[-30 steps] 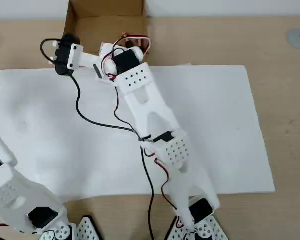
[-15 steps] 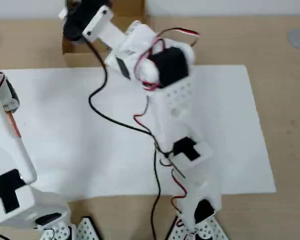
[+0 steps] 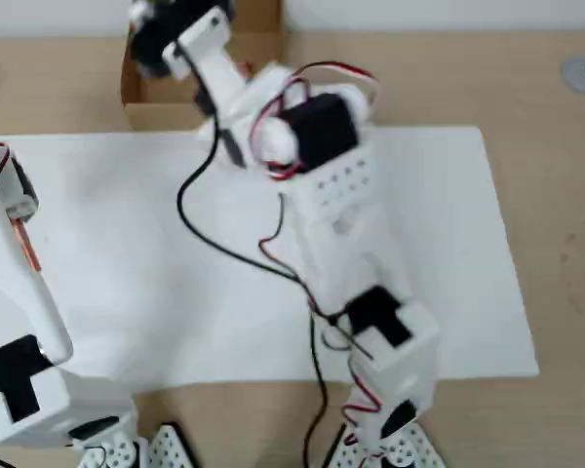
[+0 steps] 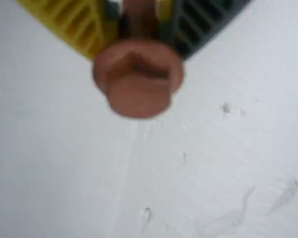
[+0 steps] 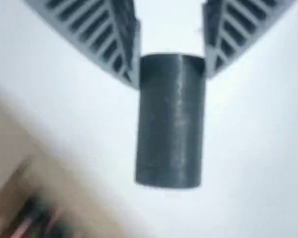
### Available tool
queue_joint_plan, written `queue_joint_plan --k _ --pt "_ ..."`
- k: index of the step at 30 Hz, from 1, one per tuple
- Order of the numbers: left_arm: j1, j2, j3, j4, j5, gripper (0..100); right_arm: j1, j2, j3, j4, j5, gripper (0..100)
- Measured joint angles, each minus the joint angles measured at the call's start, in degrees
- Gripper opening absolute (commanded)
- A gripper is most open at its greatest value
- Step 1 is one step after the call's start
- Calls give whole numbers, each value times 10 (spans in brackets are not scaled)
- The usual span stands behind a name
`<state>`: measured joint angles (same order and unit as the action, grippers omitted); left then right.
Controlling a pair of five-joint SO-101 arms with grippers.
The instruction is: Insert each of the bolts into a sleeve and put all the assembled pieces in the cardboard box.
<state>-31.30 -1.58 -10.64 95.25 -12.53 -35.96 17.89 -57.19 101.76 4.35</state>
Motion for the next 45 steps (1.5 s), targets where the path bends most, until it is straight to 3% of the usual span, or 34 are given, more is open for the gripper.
queue_joint_plan --k 11,21,37,45 --pt "0 0 0 0 -9 16 -1 -185 393 -7 -11 12" --pt "0 0 0 0 -9 16 -1 -223 704 -156 6 12" --pt "0 0 0 0 -9 16 -1 -110 733 -258 34 12" --pt "-34 -1 0 0 -33 16 -2 -98 731 -264 93 15"
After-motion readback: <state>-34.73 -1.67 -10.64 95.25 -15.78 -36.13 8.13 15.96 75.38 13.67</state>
